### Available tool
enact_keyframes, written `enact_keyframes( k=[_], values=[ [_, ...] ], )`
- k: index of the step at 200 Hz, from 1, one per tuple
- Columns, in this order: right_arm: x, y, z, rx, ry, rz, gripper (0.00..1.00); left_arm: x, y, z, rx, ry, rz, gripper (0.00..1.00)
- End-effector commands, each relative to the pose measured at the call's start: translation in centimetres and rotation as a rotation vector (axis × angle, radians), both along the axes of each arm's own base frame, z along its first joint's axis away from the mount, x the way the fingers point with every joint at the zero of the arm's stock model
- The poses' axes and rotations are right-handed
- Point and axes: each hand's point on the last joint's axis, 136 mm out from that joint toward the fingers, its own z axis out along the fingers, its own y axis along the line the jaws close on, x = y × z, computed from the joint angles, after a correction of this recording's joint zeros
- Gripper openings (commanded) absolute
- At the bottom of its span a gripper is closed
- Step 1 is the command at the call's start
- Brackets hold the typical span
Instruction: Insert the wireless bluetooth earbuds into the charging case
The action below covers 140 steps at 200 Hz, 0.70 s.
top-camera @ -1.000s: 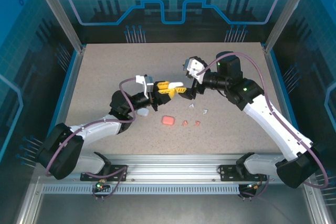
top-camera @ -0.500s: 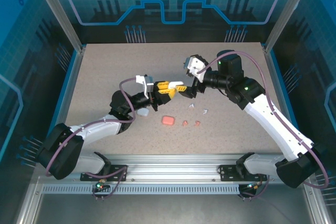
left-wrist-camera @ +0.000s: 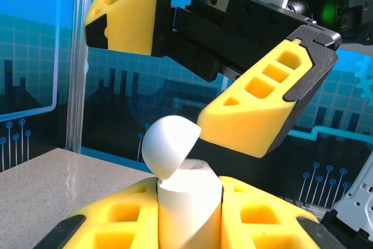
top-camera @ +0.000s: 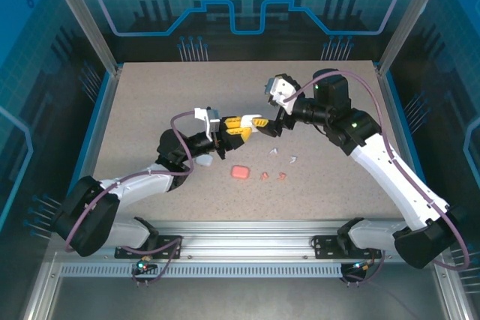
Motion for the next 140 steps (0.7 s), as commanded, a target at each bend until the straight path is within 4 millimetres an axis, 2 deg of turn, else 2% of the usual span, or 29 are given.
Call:
enact_keyframes(
  k=[1,40,76,140],
  values=[
    [0.1,-0.5,1.8,0.039,-0.009,-0.013,0.98,-1.2,0.0,0.5,0.0,-0.052,-0.024,0.0],
    [0.1,-0.7,2.1,0.045,0.004,-0.022,0.98,-1.4,0.1,0.5,0.0,-0.056,-0.025,0.0],
    [-0.6,-0.7,2.4,0.057,0.007,0.003,0.98,-1.4,0.2,0.5,0.003,-0.055,-0.022,0.0],
    [0.4,-0.8,1.6,0.044,0.033,-0.033,0.99,-1.8,0.4,0.8,0.0,-0.062,-0.023,0.0]
  ],
)
